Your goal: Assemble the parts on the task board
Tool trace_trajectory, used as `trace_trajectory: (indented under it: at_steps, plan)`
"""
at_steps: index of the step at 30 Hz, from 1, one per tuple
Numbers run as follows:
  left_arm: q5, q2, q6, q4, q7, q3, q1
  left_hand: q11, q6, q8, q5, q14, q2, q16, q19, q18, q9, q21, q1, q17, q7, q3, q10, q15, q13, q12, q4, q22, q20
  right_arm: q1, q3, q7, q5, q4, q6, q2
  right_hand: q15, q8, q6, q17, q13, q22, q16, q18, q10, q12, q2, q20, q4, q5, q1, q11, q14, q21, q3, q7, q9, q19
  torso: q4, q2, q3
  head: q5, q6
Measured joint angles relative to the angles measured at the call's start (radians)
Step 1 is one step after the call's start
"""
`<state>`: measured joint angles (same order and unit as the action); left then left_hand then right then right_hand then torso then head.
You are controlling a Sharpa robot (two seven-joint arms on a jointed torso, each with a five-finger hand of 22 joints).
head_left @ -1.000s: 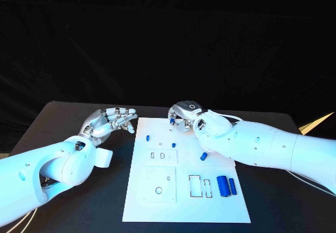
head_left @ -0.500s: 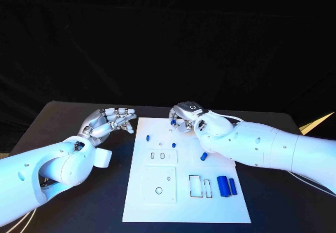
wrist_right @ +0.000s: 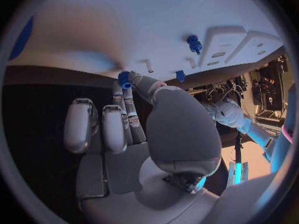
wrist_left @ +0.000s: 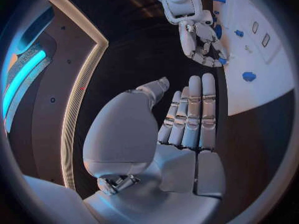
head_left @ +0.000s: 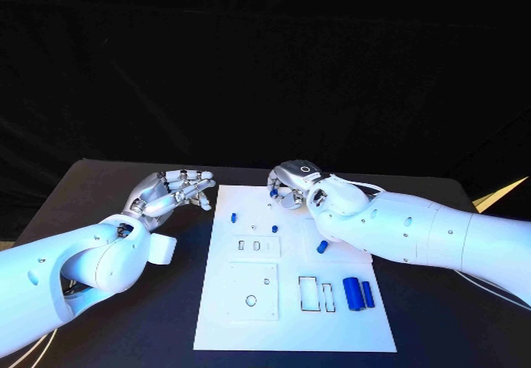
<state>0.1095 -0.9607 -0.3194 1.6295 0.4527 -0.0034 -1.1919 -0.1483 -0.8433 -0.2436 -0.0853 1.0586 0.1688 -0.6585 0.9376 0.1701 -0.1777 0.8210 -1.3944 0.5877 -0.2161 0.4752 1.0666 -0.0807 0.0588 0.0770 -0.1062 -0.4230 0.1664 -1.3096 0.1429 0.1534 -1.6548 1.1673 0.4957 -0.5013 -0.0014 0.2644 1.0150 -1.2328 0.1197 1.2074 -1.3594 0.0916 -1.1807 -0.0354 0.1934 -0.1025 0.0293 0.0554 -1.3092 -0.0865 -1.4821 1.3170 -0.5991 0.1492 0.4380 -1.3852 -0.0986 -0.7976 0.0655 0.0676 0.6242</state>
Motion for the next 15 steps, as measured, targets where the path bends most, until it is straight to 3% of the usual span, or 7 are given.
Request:
trace_trajectory:
  at_steps: [1, 3, 5, 8, 15]
  plan:
    - [0.0, 0.0, 0.0, 0.0, 0.0, 0.0, 0.0, 0.0, 0.0, 0.0, 0.0, 0.0, 0.0, 0.0, 0.0, 0.0, 0.0, 0.0, 0.0, 0.0, 0.0, 0.0, 0.0, 0.0, 0.0, 0.0, 0.0, 0.0, 0.0, 0.0, 0.0, -0.001, 0.001, -0.001, 0.001, 0.0, 0.012, -0.011, -0.015, 0.011, 0.008, -0.013, 0.0, 0.0, 0.017, -0.01, 0.0, -0.002, 0.0, 0.001, 0.0, -0.008, 0.012, -0.011, 0.0, 0.0, -0.001, 0.001, 0.0, 0.0, 0.0003, 0.0, 0.0]
    - [0.0, 0.0, 0.0, 0.0, -0.001, 0.0, 0.0, 0.0, 0.0, 0.0, 0.0, 0.0, 0.0, 0.0, 0.0, 0.0, 0.0, 0.0, 0.0, 0.0, 0.0, 0.0, 0.0, 0.0, 0.0, 0.0, 0.0, 0.0, 0.0, 0.0, 0.0, -0.002, 0.004, -0.002, 0.003, 0.001, 0.012, -0.023, -0.034, 0.033, 0.008, -0.041, 0.002, 0.0, 0.045, -0.016, 0.0, -0.011, 0.0, 0.001, 0.0, -0.015, 0.012, -0.032, 0.0, 0.005, 0.0, 0.012, 0.0, 0.0, 0.0005, 0.0, 0.0]
    - [0.0, 0.0, 0.0, 0.0, -0.001, 0.0, 0.0, 0.0, 0.0, 0.0, 0.0, 0.0, 0.0, 0.0, 0.0, 0.0, 0.0, 0.0, 0.0, 0.0, 0.0, 0.0, 0.0, 0.0, 0.0, 0.0, 0.0, 0.0, 0.0, 0.0, 0.0, -0.004, 0.008, -0.004, 0.004, 0.001, 0.012, -0.035, -0.044, 0.058, 0.007, -0.073, 0.018, 0.001, 0.054, -0.015, 0.024, -0.012, 0.003, 0.001, 0.024, -0.014, 0.012, -0.055, -0.033, 0.008, 0.0, 0.013, -0.0002, 0.0, 0.0006, 0.0, 0.0]
    - [0.0, -0.001, 0.0, 0.0, -0.002, 0.0, 0.0, 0.0, 0.0, 0.0, 0.0, -0.005, 0.0, 0.0, 0.0, 0.0, 0.0, 0.0, 0.0, 0.0, 0.0, 0.0, 0.0, -0.001, 0.0, 0.0, 0.0, 0.0, 0.0, 0.0, 0.0, -0.007, 0.012, -0.006, 0.003, 0.003, 0.012, -0.047, -0.073, 0.083, 0.003, -0.105, 0.041, 0.001, 0.09, -0.015, 0.024, -0.022, 0.001, 0.001, 0.024, -0.024, 0.012, -0.082, -0.035, 0.009, -0.001, 0.034, -0.0005, 0.0, 0.0011, 0.001, 0.001]
    - [0.0, 0.001, 0.001, -0.002, -0.002, 0.0, 0.0, 0.0, 0.0, 0.0, 0.0, -0.007, 0.0, 0.0, 0.0, 0.0, 0.0, 0.0, 0.0, 0.0, 0.0, 0.0, 0.0, 0.0, 0.0, 0.0, 0.0, 0.0, 0.0, 0.0, 0.0, -0.009, 0.016, -0.01, -0.003, 0.004, 0.012, -0.058, -0.078, 0.09, 0.002, -0.115, 0.041, 0.001, 0.097, -0.015, 0.024, -0.021, 0.001, 0.001, 0.024, -0.021, 0.012, -0.094, -0.035, 0.01, -0.001, 0.046, -0.0008, 0.0, 0.0018, 0.001, 0.002]
